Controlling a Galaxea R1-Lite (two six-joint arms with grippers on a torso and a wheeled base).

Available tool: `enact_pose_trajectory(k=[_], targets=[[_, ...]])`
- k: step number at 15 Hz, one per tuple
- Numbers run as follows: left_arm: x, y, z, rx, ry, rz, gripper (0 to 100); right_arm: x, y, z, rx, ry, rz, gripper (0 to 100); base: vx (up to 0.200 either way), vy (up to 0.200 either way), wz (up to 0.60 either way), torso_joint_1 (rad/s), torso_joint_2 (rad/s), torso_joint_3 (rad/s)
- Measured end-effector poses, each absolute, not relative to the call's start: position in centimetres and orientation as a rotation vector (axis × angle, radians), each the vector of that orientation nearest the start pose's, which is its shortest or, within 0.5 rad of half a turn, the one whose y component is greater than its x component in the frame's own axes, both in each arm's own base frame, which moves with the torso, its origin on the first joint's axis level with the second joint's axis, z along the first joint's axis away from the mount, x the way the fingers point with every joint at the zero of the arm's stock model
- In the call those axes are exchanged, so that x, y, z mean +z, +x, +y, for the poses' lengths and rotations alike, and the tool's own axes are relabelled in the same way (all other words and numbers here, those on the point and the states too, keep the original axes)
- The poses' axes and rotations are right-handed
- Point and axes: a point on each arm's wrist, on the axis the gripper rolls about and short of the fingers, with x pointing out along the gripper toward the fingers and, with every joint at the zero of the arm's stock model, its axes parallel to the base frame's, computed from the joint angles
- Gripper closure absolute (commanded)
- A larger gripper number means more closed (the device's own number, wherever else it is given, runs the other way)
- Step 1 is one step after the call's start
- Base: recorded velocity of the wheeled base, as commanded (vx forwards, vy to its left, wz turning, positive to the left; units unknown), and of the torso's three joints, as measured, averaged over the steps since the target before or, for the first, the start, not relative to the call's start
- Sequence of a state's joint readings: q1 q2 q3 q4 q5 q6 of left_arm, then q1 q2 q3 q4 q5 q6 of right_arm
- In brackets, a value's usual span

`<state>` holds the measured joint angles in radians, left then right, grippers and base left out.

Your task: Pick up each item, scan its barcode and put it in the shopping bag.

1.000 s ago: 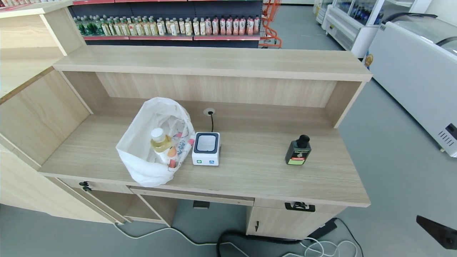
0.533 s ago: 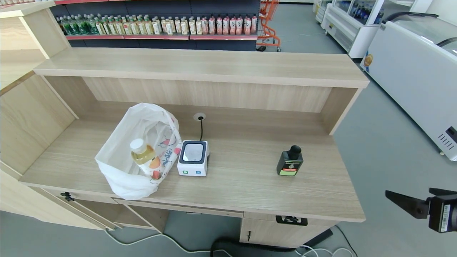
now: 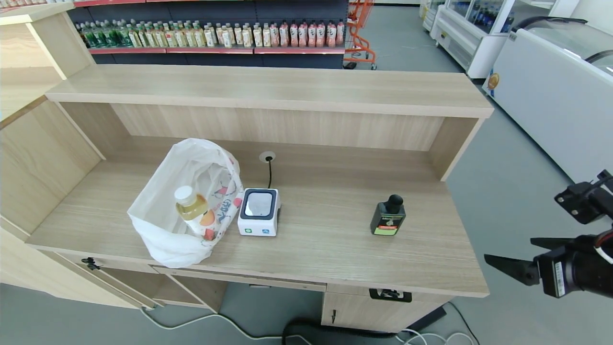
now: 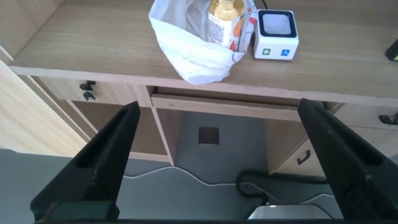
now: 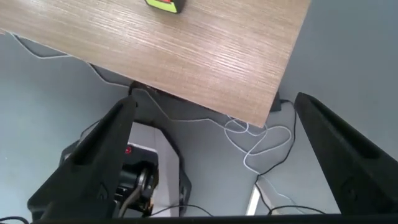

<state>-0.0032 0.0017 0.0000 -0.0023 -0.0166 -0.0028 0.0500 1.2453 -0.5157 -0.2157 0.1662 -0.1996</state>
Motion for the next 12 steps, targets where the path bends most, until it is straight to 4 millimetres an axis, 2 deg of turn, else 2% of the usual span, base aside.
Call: enact_pose_trajectory(k=[6,12], targets=[[7.6,-2.3,0.0,-0.02,-0.003,-0.001,0,16.6,22.9,1.6,0.359,-0.286,0.437,0,0.0,0.0,0.0,0.0,0.0,0.0],[7.6,-2.3,0.0,-0.02,-0.002,-0.001,0,14.5,26.0,2.2,0.455,-0.318,0.479,0,0.0,0.0,0.0,0.0,0.0,0.0]])
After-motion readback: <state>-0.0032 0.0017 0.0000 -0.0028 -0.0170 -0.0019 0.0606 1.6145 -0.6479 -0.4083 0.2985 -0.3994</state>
